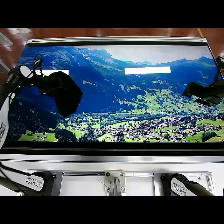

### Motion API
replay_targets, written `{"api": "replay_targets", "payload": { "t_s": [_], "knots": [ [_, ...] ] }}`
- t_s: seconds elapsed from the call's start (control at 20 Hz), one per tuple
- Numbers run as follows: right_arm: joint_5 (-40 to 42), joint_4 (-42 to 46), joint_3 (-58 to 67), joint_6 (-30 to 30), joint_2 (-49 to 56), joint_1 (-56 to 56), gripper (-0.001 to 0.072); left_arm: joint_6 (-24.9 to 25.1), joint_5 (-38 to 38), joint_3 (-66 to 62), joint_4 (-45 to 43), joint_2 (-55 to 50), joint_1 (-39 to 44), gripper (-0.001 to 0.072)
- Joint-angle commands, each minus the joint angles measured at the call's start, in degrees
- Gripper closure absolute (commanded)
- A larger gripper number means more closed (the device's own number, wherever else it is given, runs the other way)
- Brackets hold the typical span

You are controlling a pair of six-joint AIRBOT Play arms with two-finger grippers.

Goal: Fold the shirts.

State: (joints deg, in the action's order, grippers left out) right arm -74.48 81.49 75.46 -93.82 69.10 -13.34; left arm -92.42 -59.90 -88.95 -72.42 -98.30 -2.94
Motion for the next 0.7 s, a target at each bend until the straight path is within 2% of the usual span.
{"api": "replay_targets", "payload": {
  "t_s": [0.0,0.2,0.25,0.3,0.35,0.4,0.45,0.55,0.65],
  "knots": [
    [0.6,0.0,0.0,0.0,0.0,0.0,0.0020,-2.3,-5.7,-11.3,0.0,-12.3,-1.2,-0.0013],
    [0.7,0.0,0.0,0.0,0.0,0.0,0.0021,-4.5,-0.6,-14.6,0.1,-15.9,-1.2,-0.0004],
    [0.8,0.0,0.0,0.0,0.0,0.0,0.0021,-6.3,0.4,-14.6,0.0,-16.1,-1.3,0.0085],
    [0.8,-0.3,0.0,0.0,0.0,0.0,0.0021,-7.3,0.5,-14.6,0.4,-16.2,-1.4,0.0385],
    [0.7,-0.5,0.0,0.0,0.0,0.0,0.0020,-7.2,0.3,-14.6,1.0,-16.2,-1.3,0.0592],
    [0.7,-0.7,0.0,0.0,0.0,0.0,0.0021,-5.4,-0.8,-14.8,3.1,-15.9,-1.3,0.0673],
    [1.0,-0.6,0.0,0.0,0.0,0.0,0.0020,-2.8,-2.4,-15.3,5.6,-15.6,-1.3,0.0674],
    [2.7,-0.4,0.0,0.1,0.0,0.0,0.0021,5.7,-6.0,-16.0,10.9,-12.8,-0.3,0.0675],
    [0.4,-2.3,1.2,2.6,0.0,0.0,0.0021,12.5,-9.4,-16.0,11.4,-6.3,2.3,0.0675]
  ]
}}
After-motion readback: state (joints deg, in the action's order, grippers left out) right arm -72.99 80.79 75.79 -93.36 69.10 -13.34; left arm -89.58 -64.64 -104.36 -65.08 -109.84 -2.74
